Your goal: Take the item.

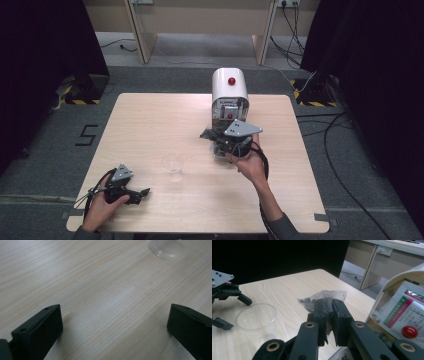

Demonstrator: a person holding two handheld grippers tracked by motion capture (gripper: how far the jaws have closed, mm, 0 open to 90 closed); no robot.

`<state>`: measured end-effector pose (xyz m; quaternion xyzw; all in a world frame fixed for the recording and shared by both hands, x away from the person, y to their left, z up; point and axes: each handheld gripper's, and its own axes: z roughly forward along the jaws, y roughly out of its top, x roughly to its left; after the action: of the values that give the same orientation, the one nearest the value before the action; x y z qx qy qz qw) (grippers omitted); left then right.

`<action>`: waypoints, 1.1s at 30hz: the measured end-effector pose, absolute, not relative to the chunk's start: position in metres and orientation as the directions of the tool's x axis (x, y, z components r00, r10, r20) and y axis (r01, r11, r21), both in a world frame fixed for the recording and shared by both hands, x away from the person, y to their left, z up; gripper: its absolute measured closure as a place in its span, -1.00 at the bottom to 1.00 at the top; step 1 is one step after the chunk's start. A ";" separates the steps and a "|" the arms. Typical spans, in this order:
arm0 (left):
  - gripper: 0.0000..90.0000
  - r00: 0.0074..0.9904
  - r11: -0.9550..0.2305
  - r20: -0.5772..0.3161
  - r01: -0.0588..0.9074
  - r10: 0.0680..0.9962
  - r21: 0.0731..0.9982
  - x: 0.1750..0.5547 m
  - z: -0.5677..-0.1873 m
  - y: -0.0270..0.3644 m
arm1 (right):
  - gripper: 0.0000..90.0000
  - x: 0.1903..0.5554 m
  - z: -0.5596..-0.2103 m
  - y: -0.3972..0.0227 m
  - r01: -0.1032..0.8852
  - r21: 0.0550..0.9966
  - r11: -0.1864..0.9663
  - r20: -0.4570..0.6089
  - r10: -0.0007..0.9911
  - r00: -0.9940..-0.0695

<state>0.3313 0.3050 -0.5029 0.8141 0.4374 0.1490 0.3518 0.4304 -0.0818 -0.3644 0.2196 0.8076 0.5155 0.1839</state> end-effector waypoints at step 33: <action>-1.00 0.573 -0.370 -0.065 0.607 0.817 0.703 0.331 -0.503 0.305 | 0.85 0.413 -0.359 -0.038 0.098 0.923 0.371 -0.075 0.424 -0.903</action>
<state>0.3313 0.3050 -0.5029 0.8141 0.4375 0.1489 0.3518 0.4128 -0.0379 -0.3588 0.1602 0.8140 0.5373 0.1517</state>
